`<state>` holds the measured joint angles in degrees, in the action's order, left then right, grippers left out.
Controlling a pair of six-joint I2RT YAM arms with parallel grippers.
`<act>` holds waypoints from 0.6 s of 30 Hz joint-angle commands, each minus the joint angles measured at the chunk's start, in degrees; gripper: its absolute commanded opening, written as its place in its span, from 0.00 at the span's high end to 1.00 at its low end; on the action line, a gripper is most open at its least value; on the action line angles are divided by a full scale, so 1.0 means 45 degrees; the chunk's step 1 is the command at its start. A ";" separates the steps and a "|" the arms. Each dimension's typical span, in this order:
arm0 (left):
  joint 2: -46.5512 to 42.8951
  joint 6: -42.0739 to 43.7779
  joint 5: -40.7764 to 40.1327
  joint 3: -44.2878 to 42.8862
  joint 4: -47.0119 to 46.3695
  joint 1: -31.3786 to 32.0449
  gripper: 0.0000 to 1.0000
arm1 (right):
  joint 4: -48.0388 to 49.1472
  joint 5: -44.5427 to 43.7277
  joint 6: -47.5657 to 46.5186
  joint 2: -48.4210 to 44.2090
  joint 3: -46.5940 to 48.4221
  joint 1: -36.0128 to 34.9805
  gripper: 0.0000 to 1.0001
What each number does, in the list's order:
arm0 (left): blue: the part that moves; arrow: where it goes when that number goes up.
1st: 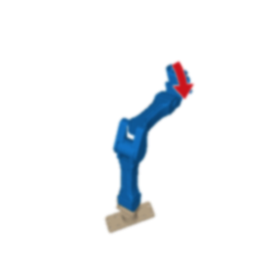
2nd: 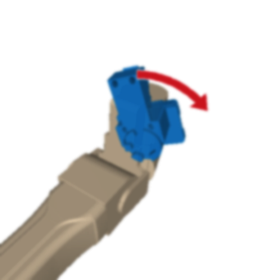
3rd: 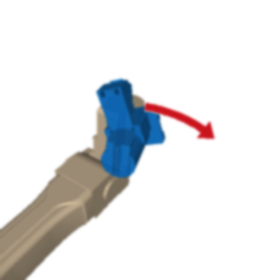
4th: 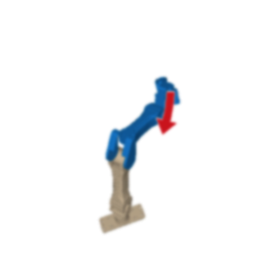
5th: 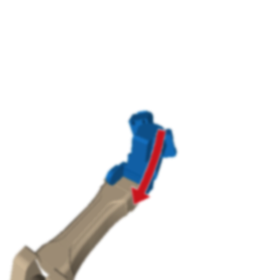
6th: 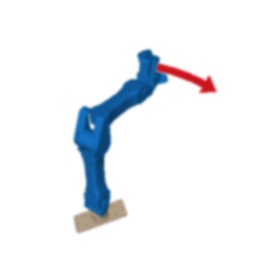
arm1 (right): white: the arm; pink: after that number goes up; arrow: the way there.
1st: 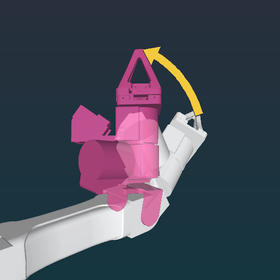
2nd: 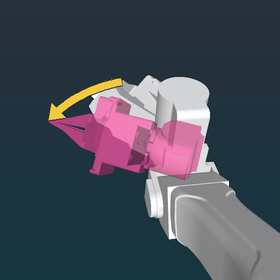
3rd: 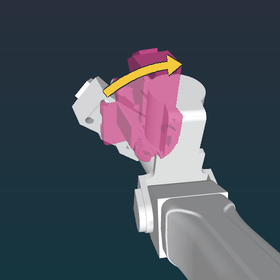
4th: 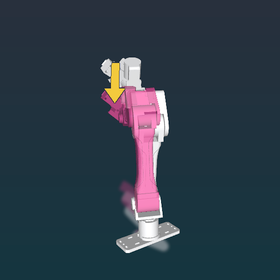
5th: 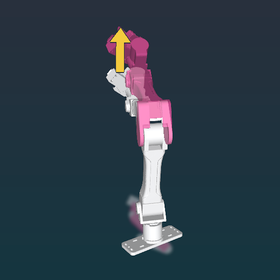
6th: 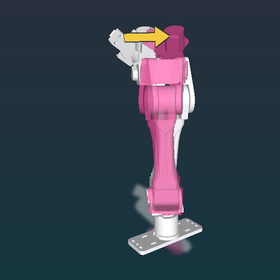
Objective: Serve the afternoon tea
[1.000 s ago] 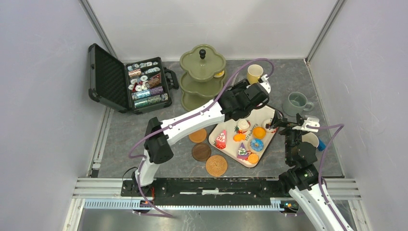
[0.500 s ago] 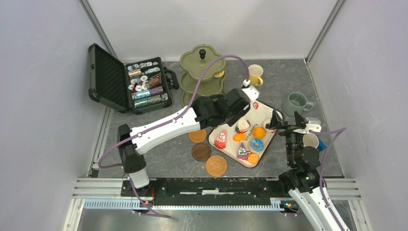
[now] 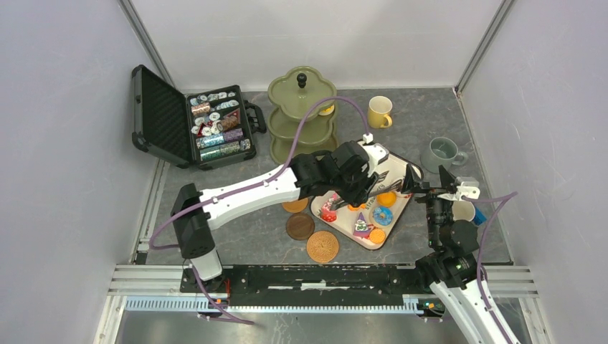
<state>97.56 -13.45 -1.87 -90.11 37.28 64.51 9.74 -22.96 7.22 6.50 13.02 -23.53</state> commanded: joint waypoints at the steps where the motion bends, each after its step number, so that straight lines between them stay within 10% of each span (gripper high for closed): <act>1: 0.1064 -0.1017 0.1528 -0.1103 -0.1260 -0.0341 0.49 | 0.0188 -0.0166 -0.0187 -0.0374 0.0091 -0.0052 0.02; 18: 0.3677 -0.0567 0.0769 -0.3140 -0.1231 -0.0373 0.46 | 0.0278 -0.0445 -0.0103 -0.0526 -0.0207 -0.0030 0.02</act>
<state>112.71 -15.94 3.03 -100.88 33.78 62.70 9.61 -24.21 7.22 4.54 12.51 -23.53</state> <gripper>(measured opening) 0.529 0.978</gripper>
